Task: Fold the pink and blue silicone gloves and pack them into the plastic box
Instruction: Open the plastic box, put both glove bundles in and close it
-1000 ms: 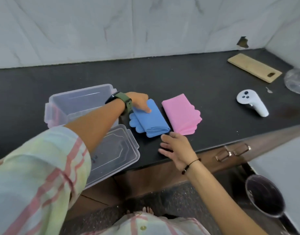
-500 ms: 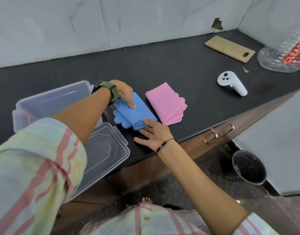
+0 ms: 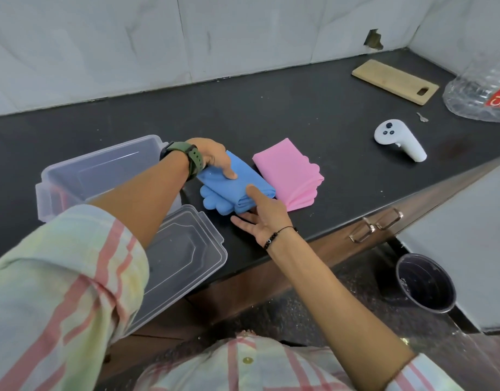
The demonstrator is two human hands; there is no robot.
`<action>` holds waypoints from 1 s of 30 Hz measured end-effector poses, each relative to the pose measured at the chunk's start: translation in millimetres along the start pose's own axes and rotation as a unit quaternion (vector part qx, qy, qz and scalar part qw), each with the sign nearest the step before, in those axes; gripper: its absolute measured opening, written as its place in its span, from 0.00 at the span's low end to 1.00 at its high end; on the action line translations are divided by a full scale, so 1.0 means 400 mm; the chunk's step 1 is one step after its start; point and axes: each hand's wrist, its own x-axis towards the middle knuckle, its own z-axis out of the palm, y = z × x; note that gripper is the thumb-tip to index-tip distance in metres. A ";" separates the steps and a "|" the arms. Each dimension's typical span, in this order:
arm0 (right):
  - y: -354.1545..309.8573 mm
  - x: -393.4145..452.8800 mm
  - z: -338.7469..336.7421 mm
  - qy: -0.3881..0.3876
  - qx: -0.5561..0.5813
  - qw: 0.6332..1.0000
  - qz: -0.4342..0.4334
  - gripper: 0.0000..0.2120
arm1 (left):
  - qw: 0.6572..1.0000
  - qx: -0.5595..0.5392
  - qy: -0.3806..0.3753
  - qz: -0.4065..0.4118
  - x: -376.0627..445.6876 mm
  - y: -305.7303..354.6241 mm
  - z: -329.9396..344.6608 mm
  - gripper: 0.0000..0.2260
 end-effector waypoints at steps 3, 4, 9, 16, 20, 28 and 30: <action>-0.004 0.009 0.008 0.016 -0.017 1.000 -0.013 0.10 | 0.995 -0.091 -0.026 -0.012 -0.001 -0.005 0.006 0.25; -0.005 0.012 0.009 0.023 -0.025 0.999 -0.012 0.10 | 0.995 -0.094 -0.023 -0.012 0.002 -0.007 0.010 0.24; -0.014 0.022 0.022 0.040 -0.041 0.997 -0.057 0.05 | 0.995 -0.092 0.027 0.028 -0.014 -0.015 -0.004 0.14; -0.110 -0.009 0.120 -0.028 -0.122 0.965 -0.231 0.04 | 0.942 -0.278 0.149 0.112 -0.146 -0.079 -0.114 0.17; -0.134 -0.022 0.232 -0.126 -0.187 0.942 -0.247 0.03 | 0.883 -0.390 0.240 0.102 -0.246 -0.188 -0.146 0.06; -0.063 0.007 0.431 -0.294 -0.366 0.871 -0.144 0.05 | 0.820 -0.474 0.319 -0.039 -0.387 -0.400 -0.106 0.06; -0.047 0.028 0.454 -0.307 -0.422 0.843 -0.133 0.03 | 0.808 -0.485 0.327 -0.074 -0.394 -0.413 -0.083 0.08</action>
